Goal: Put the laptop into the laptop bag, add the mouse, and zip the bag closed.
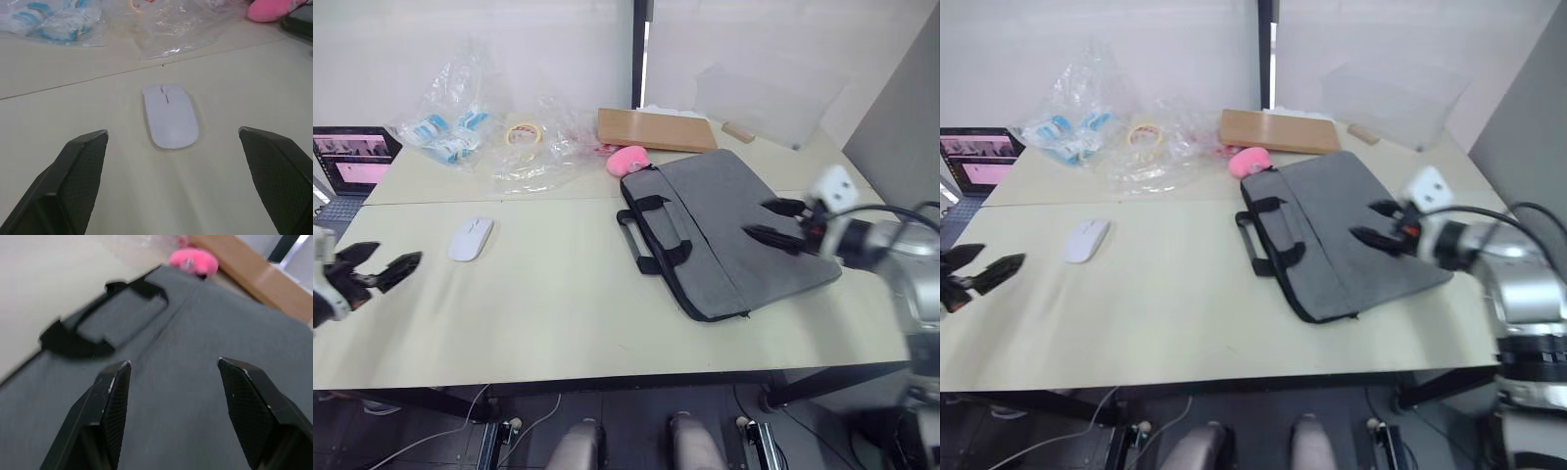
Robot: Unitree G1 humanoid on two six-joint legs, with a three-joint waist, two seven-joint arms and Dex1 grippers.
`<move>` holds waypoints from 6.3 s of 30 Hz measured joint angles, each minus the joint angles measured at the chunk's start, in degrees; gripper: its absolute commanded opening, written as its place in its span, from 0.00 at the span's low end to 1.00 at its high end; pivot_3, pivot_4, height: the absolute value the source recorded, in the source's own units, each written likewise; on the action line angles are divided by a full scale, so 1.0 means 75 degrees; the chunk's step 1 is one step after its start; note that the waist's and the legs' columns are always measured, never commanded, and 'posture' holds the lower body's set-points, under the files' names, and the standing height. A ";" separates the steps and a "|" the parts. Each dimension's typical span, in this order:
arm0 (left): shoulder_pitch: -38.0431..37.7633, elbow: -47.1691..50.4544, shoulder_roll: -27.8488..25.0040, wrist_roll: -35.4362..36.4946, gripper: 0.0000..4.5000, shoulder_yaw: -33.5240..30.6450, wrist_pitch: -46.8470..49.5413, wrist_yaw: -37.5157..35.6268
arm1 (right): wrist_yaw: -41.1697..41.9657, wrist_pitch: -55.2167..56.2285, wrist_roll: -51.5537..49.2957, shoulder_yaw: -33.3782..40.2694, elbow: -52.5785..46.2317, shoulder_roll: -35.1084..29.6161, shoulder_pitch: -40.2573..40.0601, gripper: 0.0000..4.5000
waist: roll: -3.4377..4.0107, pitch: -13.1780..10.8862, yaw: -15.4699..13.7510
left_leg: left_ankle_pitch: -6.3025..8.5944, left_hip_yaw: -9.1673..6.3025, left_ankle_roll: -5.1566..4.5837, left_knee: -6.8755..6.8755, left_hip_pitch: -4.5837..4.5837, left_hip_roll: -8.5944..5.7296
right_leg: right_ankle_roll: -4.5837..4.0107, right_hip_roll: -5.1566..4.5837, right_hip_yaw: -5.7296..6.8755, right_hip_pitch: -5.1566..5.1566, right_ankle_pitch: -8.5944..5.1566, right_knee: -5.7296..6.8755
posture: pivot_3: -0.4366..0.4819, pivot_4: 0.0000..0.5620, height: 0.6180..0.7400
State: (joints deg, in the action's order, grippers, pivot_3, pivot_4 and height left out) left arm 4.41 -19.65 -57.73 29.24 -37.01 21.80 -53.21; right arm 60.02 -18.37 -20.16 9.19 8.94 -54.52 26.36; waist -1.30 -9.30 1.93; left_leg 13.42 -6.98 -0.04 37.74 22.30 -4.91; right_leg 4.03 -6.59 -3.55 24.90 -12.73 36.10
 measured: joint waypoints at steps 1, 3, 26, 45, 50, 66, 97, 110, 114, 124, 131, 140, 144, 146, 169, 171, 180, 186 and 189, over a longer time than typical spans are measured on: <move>-0.0046 -0.0564 -0.0279 -0.0143 1.00 -0.0039 -0.0355 -0.0258 | 0.0239 0.0260 0.0034 0.0234 0.0578 -0.0331 -0.0094 0.66 | 0.0002 -0.0001 0.0025 | 0.0002 0.0007 -0.0001 -0.0003 -0.0004 0.0001 | 0.0000 -0.0001 -0.0004 0.0001 0.0000 0.0000 | 0.48 0.27 1.00; -0.0056 -0.1358 -0.0518 -0.0359 1.00 -0.0121 -0.0930 -0.0514 | 0.0450 0.0730 0.0167 0.0580 0.1470 -0.0750 -0.0125 0.66 | 0.0005 -0.0002 0.0054 | 0.0003 0.0038 -0.0001 -0.0024 -0.0030 0.0013 | -0.0002 -0.0004 -0.0015 -0.0003 0.0000 0.0000 | 0.48 0.27 1.00; 0.0175 -0.3644 -0.0622 -0.0328 1.00 -0.0738 -0.2206 -0.0533 | 0.1071 0.2193 0.0689 0.0377 0.4013 -0.0285 0.1627 0.99 | 0.0000 -0.0004 0.0273 | 0.0012 0.0121 0.0016 -0.0109 -0.0159 0.0117 | -0.0028 0.0027 -0.0023 -0.0070 0.0009 -0.0014 | 0.48 0.27 1.00; -0.0825 -0.1593 0.0459 0.0052 1.00 -0.1190 -0.1369 0.0277 | 0.1355 -0.1012 -0.2338 -0.0330 -0.1852 0.1736 0.1695 0.99 | -0.0021 0.0000 -0.0043 | 0.0031 0.0094 0.0018 -0.0106 -0.0148 0.0123 | -0.0042 0.0014 -0.0018 -0.0033 0.0021 -0.0016 | 0.48 0.27 1.00; -0.1150 -0.1056 0.0561 0.0272 1.00 -0.1454 -0.1036 0.0383 | 0.1260 -0.0982 -0.2284 -0.0336 -0.1865 0.1843 0.1696 0.99 | -0.0022 0.0000 -0.0040 | 0.0032 0.0098 0.0019 -0.0107 -0.0147 0.0129 | -0.0046 0.0015 -0.0018 -0.0022 0.0023 -0.0013 | 0.48 0.27 1.00; 0.0814 0.1931 0.1079 0.0054 1.00 0.0859 0.1425 0.2724 | 0.0734 -0.1023 -0.2124 -0.0533 -0.2018 0.2007 0.1760 0.99 | -0.0025 -0.0001 -0.0140 | 0.0027 0.0125 0.0027 -0.0105 -0.0148 0.0128 | -0.0058 0.0028 -0.0017 -0.0025 0.0032 -0.0012 | 0.48 0.27 1.00; 0.4011 -0.3683 0.2272 -0.1836 1.00 0.2864 -0.0937 0.2381 | 0.0454 -0.1510 -0.2121 -0.0548 -0.2441 0.1569 0.1741 0.99 | -0.0038 0.0002 -0.0129 | 0.0027 0.0136 0.0029 -0.0079 -0.0076 0.0115 | -0.0057 0.0024 -0.0009 0.0037 0.0047 0.0002 | 0.48 0.27 1.00; 0.4193 -0.4115 0.2272 -0.2172 0.63 0.2865 -0.1605 0.2737 | 0.0370 -0.1621 -0.2121 -0.0548 -0.2478 0.1520 0.1741 1.00 | -0.0038 0.0002 -0.0133 | 0.0027 0.0134 0.0028 -0.0067 -0.0066 0.0113 | -0.0050 0.0024 -0.0007 0.0037 0.0053 0.0003 | 0.48 0.27 1.00; 0.4216 -0.4148 0.2272 -0.2175 0.63 0.2865 -0.1604 0.2732 | 0.0272 -0.1645 -0.2121 -0.0560 -0.2485 0.1527 0.1741 1.00 | -0.0038 0.0002 -0.0133 | 0.0027 0.0135 0.0028 -0.0065 -0.0066 0.0113 | -0.0050 0.0024 -0.0007 0.0037 0.0053 0.0004 | 0.48 0.27 1.00; 0.3668 -0.2805 0.2252 -0.1544 0.63 0.2302 -0.1616 0.2157 | -0.2077 -0.3149 -0.1300 -0.1421 -0.2643 0.2590 0.1749 1.00 | -0.0041 0.0005 -0.0094 | 0.0028 0.0096 0.0026 -0.0056 -0.0051 0.0123 | -0.0064 0.0022 -0.0007 0.0065 0.0088 0.0023 | 0.48 0.27 1.00; 0.2000 0.0451 0.2168 -0.0838 0.63 0.2288 -0.0836 0.1097 | -0.4092 -0.3264 0.0638 -0.3025 -0.2962 0.3564 0.1180 1.00 | -0.0041 0.0006 -0.0070 | 0.0031 0.0098 0.0019 0.0014 0.0046 0.0110 | -0.0062 0.0021 -0.0017 0.0176 0.0122 0.0078 | 0.48 0.27 1.00; 0.1392 0.1450 0.2150 -0.0841 0.63 0.2409 -0.0333 0.1037 | -0.4719 -0.2510 0.2150 -0.3818 -0.1868 0.4180 0.1191 1.00 | -0.0041 0.0005 -0.0051 | 0.0020 0.0136 0.0038 0.0014 0.0005 0.0114 | -0.0065 0.0049 -0.0017 0.0145 0.0131 0.0077 | 0.48 0.27 1.00; 0.1346 0.1603 0.2191 -0.0837 0.63 0.2393 -0.0235 0.1086 | -0.4711 -0.2241 0.2646 -0.3919 -0.1541 0.4178 0.1199 1.00 | -0.0041 0.0005 -0.0017 | 0.0021 0.0132 0.0036 0.0014 0.0005 0.0114 | -0.0066 0.0049 -0.0017 0.0145 0.0132 0.0077 | 0.48 0.27 1.00; 0.1325 0.1657 0.2206 -0.0831 0.63 0.2386 -0.0215 0.1108 | -0.4704 -0.2112 0.2817 -0.3921 -0.1323 0.4205 0.1205 0.79 | -0.0041 0.0005 0.0009 | 0.0021 0.0131 0.0036 0.0012 0.0005 0.0115 | -0.0067 0.0049 -0.0017 0.0146 0.0133 0.0077 | 0.48 0.27 1.00; 0.1211 0.2260 0.2228 -0.0384 0.63 0.2597 0.0031 0.0794 | -0.3780 -0.3669 0.1190 -0.2109 -0.2195 0.4622 0.1509 0.00 | -0.0041 0.0005 0.0049 | 0.0022 0.0109 0.0035 0.0012 0.0006 0.0121 | -0.0067 0.0048 -0.0017 0.0144 0.0133 0.0078 | 0.48 0.27 1.00; 0.1312 0.2294 0.2228 -0.0328 0.63 0.2732 0.0094 0.0667 | -0.3712 -0.4066 0.0828 -0.1729 -0.2379 0.4619 0.1722 0.00 | -0.0041 0.0005 0.0063 | 0.0022 0.0109 0.0035 0.0012 0.0006 0.0119 | -0.0067 0.0050 -0.0017 0.0144 0.0133 0.0078 | 0.48 0.27 1.00; 0.2545 0.2126 0.2681 -0.0466 0.63 0.3857 0.0069 0.0224 | -0.3497 -0.4917 -0.0144 -0.0930 -0.2509 0.4381 0.2304 0.00 | -0.0041 0.0005 0.0079 | 0.0022 0.0128 0.0034 0.0010 0.0016 0.0114 | -0.0067 0.0048 -0.0017 0.0153 0.0133 0.0078 | 0.48 0.27 1.00; 0.3643 0.1426 0.3558 -0.0979 0.63 0.4978 -0.0201 0.0000 | -0.3741 -0.4983 -0.0555 -0.0521 -0.2408 0.4562 0.2665 0.00 | -0.0041 0.0005 0.0141 | 0.0023 0.0130 0.0033 0.0010 0.0020 0.0116 | -0.0069 0.0051 -0.0018 0.0164 0.0135 0.0083 | 0.48 0.27 1.00; 0.4154 0.0829 0.3912 -0.1370 0.63 0.5370 -0.0458 -0.0051 | -0.3869 -0.5023 -0.0731 -0.0420 -0.2333 0.4586 0.2693 0.00 | -0.0041 0.0005 0.0122 | 0.0023 0.0131 0.0031 0.0013 0.0026 0.0112 | -0.0069 0.0049 -0.0020 0.0162 0.0135 0.0082 | 0.48 0.27 1.00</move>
State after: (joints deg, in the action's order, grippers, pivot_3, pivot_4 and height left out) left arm 35.57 -13.43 -28.40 18.96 3.27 18.36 -53.59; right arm 31.00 -56.04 -25.65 6.04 -8.56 -20.12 46.56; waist -1.61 -9.26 2.85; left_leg 13.59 -5.99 0.19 37.83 22.49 -4.07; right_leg 3.51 -6.23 -3.70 26.12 -11.72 36.71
